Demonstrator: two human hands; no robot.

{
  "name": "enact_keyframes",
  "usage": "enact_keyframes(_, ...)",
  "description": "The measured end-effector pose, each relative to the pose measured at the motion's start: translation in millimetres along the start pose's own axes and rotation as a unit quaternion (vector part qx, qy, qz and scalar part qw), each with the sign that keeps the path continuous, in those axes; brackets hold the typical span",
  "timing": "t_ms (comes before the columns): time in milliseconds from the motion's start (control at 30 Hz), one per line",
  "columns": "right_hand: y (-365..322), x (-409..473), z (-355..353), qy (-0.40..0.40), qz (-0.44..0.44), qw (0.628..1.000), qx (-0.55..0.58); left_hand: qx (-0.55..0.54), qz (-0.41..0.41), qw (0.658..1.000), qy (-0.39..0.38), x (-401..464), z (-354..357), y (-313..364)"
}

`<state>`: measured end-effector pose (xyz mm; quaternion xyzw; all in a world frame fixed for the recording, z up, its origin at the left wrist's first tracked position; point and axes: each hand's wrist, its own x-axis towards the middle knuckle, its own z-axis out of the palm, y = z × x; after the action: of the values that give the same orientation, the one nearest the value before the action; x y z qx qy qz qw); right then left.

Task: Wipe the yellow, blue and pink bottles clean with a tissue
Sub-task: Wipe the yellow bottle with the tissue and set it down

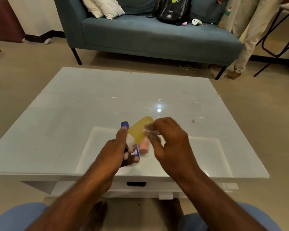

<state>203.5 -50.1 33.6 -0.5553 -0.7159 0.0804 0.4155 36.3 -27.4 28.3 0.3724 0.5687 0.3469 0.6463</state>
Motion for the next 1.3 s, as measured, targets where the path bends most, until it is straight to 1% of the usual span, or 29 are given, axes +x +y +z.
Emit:
enact_keyframes(67,5,3,-4,0.03,0.022,0.999,0.008,0.019,-0.001,1.0,0.0,1,0,-3)
enact_keyframes(133,-7,-3,-3,-0.002,-0.01,1.0,0.016,0.041,0.013,0.999,0.009,0,1,-4)
enact_keyframes(200,-20,-12,1,-0.055,-0.062,0.997,0.006,0.054,0.006,0.998,0.016,2,2,-5)
enact_keyframes(233,-20,-11,2,-0.065,-0.074,0.995,0.001,0.05,0.008,0.999,0.01,1,2,-4)
enact_keyframes(267,-15,-8,1,-0.055,-0.062,0.997,0.003,0.039,0.015,0.999,0.0,0,2,-5)
enact_keyframes(367,8,7,-7,0.035,0.033,0.999,0.004,0.02,0.069,0.997,-0.041,-8,6,-5)
enact_keyframes(400,10,9,-9,0.047,0.047,0.998,0.004,0.01,0.053,0.998,-0.038,-9,7,-6)
enact_keyframes(433,7,7,-9,0.039,0.042,0.998,0.006,0.001,0.015,0.999,-0.031,-9,8,-6)
enact_keyframes(467,-1,2,-8,0.011,0.018,1.0,0.011,0.003,-0.012,1.0,-0.019,-5,8,-6)
enact_keyframes(533,-21,-11,-1,-0.058,-0.049,0.997,0.014,0.035,-0.017,0.999,0.007,1,7,-8)
enact_keyframes(567,-23,-13,1,-0.066,-0.069,0.995,0.01,0.045,-0.006,0.999,0.012,2,6,-8)
enact_keyframes(600,-19,-11,1,-0.052,-0.062,0.997,0.007,0.052,0.01,0.998,0.015,3,6,-9)
enact_keyframes(667,0,0,-3,0.019,0.001,1.0,-0.005,0.025,0.011,1.0,0.011,0,6,-8)
enact_keyframes(700,9,5,-7,0.041,0.03,0.999,-0.009,0.03,0.012,0.999,0.013,-3,6,-6)
enact_keyframes(733,14,7,-9,0.048,0.041,0.998,-0.006,0.053,0.03,0.998,0.019,-5,6,-5)
enact_keyframes(767,12,5,-9,0.038,0.032,0.999,0.002,0.081,0.05,0.995,0.022,-7,6,-4)
enact_keyframes(833,-6,-7,-3,-0.009,-0.014,1.0,0.015,0.141,0.075,0.986,0.045,-9,5,-2)
enact_keyframes(867,-12,-13,-1,-0.025,-0.036,0.999,0.013,0.179,0.09,0.977,0.069,-8,3,-1)
enact_keyframes(900,-10,-12,-1,-0.021,-0.042,0.999,0.01,0.215,0.115,0.966,0.087,-8,2,0)
enact_keyframes(1000,14,4,-8,0.05,0.032,0.998,0.006,0.27,0.166,0.944,0.09,-11,1,2)
enact_keyframes(1033,17,7,-10,0.057,0.04,0.998,0.01,0.287,0.183,0.936,0.092,-11,1,0)
enact_keyframes(1067,14,6,-9,0.047,0.028,0.998,0.017,0.3,0.196,0.928,0.097,-12,1,-1)
enact_keyframes(1167,-13,-11,2,-0.032,-0.055,0.998,0.018,0.329,0.231,0.909,0.109,-11,-3,-1)
enact_keyframes(1200,-12,-11,3,-0.034,-0.069,0.997,0.01,0.338,0.239,0.904,0.111,-10,-4,0)
enact_keyframes(1233,-6,-7,3,-0.017,-0.055,0.998,0.006,0.347,0.243,0.899,0.111,-11,-5,1)
enact_keyframes(1300,9,4,-3,0.037,0.008,0.999,0.004,0.369,0.244,0.89,0.108,-13,-5,2)
